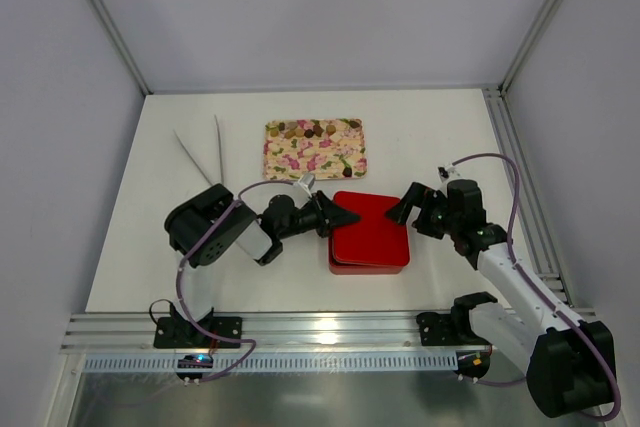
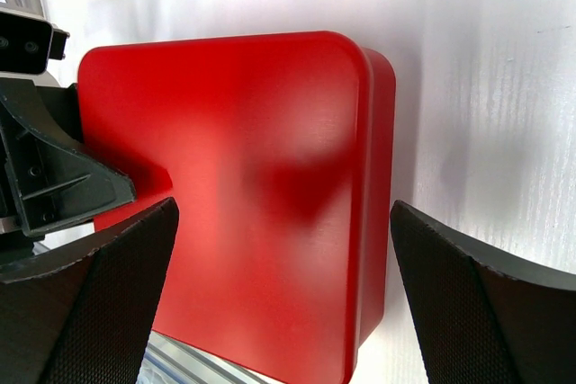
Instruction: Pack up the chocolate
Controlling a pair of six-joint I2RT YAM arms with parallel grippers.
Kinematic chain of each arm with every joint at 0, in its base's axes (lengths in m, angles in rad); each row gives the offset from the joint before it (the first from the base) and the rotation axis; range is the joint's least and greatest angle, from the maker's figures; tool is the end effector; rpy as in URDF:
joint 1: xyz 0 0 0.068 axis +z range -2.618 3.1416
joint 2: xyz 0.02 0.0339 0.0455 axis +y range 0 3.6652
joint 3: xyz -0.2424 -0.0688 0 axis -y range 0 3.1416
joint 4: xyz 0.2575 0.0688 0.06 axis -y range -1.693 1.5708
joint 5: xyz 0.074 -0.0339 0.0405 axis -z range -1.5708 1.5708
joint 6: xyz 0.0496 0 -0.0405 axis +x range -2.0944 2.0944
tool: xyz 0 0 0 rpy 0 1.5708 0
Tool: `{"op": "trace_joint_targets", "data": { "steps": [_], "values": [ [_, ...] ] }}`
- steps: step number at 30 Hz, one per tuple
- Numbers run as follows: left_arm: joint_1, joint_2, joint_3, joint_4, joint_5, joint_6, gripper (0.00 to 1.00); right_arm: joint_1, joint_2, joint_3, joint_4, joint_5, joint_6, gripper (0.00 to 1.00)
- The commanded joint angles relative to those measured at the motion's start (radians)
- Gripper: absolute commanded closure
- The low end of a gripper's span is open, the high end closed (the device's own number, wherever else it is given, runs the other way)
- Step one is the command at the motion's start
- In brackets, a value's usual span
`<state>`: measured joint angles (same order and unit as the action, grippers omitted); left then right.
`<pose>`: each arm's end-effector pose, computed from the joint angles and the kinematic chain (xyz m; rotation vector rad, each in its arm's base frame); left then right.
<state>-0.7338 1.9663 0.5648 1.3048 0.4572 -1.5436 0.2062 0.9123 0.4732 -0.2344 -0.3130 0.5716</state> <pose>0.2333 -0.2399 0.0820 -0.4207 2.1102 -1.9405 0.2171 0.0610 0.1745 0.2475 2.3064 0.7599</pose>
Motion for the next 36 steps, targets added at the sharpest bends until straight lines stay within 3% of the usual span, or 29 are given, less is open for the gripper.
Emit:
{"op": "trace_joint_targets", "data": {
  "steps": [1, 9, 24, 36],
  "values": [
    [0.016, -0.027, -0.019, 0.209, 0.017, -0.001, 0.69, 0.010, 0.016, -0.002, 0.053, 0.009, 0.010, 0.01],
    [0.039, -0.055, -0.037, 0.209, 0.031, 0.005, 0.60, 0.024, 0.026, -0.010, 0.069, 0.015, 0.020, 0.01],
    [0.109, -0.109, -0.105, 0.208, 0.064, 0.007, 0.60, 0.039, 0.040, -0.013, 0.075, 0.034, 0.022, 0.02],
    [0.142, -0.130, -0.154, 0.209, 0.083, 0.013, 0.60, 0.052, 0.059, -0.002, 0.056, 0.054, 0.022, 0.08]
  ]
}}
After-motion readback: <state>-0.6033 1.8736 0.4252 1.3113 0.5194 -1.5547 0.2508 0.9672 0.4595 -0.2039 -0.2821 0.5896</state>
